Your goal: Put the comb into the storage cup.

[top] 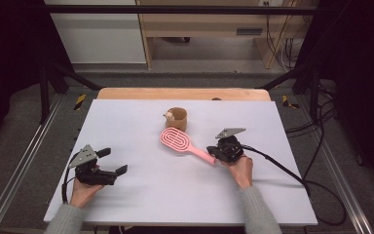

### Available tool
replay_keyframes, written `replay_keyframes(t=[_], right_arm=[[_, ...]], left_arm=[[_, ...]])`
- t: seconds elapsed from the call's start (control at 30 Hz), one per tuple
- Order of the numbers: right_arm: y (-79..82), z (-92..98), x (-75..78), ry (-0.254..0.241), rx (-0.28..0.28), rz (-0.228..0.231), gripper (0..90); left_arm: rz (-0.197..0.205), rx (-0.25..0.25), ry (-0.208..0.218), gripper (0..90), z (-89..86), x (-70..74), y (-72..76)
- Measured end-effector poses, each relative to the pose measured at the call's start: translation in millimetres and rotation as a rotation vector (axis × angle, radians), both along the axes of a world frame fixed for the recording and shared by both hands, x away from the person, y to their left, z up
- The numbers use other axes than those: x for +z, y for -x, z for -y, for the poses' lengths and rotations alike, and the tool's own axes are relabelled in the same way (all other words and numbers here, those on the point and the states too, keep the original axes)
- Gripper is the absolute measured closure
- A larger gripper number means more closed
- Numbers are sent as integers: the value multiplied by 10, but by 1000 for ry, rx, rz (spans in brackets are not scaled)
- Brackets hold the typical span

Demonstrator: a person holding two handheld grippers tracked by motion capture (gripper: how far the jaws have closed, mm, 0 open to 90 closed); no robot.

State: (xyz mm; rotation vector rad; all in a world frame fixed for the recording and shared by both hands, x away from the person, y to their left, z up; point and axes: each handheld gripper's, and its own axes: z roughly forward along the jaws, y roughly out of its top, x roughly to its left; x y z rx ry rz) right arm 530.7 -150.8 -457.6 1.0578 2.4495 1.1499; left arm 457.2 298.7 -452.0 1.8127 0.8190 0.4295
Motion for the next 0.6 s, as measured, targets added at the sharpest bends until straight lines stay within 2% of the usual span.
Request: replay_keyframes(t=[0.17, 0.3, 0.5, 0.53, 0.6], right_arm=[[7, -3, -5, 5, -1, -1, 900], [4, 4, 6, 5, -11, 20, 875], [5, 35, 59, -5, -30, 64, 780], [14, 48, 87, -16, -25, 91, 733], [29, 62, 125, -34, -32, 112, 660]], left_arm=[[0, 1, 0, 3, 0, 0, 0], [0, 0, 0, 4, 0, 0, -1], [2, -1, 1, 4, 2, 2, 0], [2, -1, 3, 4, 1, 2, 0], [2, -1, 3, 4, 0, 2, 0]])
